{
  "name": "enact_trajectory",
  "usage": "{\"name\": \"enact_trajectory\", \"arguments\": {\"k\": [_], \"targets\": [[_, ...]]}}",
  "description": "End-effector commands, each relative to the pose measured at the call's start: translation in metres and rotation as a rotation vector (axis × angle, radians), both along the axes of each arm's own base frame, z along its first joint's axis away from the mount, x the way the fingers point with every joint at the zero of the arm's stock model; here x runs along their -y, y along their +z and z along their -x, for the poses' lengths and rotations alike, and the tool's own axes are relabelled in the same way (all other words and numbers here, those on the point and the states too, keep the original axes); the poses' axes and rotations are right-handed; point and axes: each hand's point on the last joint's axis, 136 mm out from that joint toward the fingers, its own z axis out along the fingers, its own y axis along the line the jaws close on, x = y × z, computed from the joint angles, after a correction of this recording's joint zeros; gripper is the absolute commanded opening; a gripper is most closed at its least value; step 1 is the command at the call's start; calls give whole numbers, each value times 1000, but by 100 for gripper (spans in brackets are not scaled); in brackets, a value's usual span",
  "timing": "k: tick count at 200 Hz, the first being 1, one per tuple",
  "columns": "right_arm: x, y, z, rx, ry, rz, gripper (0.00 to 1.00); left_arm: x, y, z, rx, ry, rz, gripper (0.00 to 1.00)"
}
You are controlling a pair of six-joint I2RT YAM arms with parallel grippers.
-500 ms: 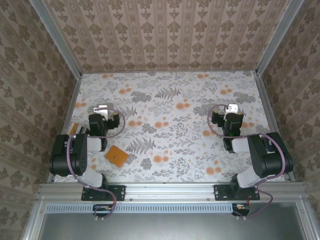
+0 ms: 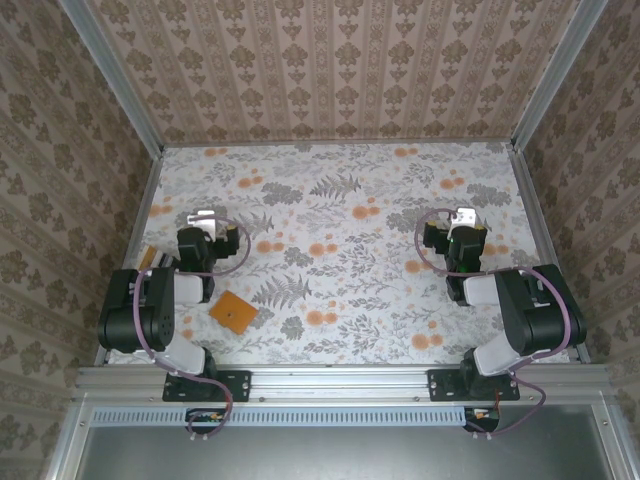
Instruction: Put the credit cards into the card holder
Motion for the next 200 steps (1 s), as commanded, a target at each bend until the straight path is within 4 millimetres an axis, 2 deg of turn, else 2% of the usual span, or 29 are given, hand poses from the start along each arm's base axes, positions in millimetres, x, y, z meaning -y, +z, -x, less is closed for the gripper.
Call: {"name": "enact_trajectory", "arguments": {"k": [1,62,81,101,139,166,174,179,200], "targets": [[2,14,-7,50,-13,-11,99,1,12,-6,31,-17,-12,100],[2,15,-7,54,-11,-13,100,1,12,-6,31,-16,-13,100],[-9,14,-9,46,56,-11,100,1,13,-6,34,-16,-12,100],[-11,14,-9,48,71,-10,99,7,16,-4,42,-48,-23,100],[-20,21,-6,56,119,0,99,12,35,8,87,-62,-33,100],[-16,31,-4,54,96,0,100,14,50,18,101,-73,-19,100],[-15,31,-3,8,82,-8,100,15,58,21,111,-80,-14,100],[-12,41,-3,0,60,-26,100,16,65,24,123,-83,-7,100],[-8,51,3,-131,-2,-101,100,15,94,31,157,-55,61,100]]}}
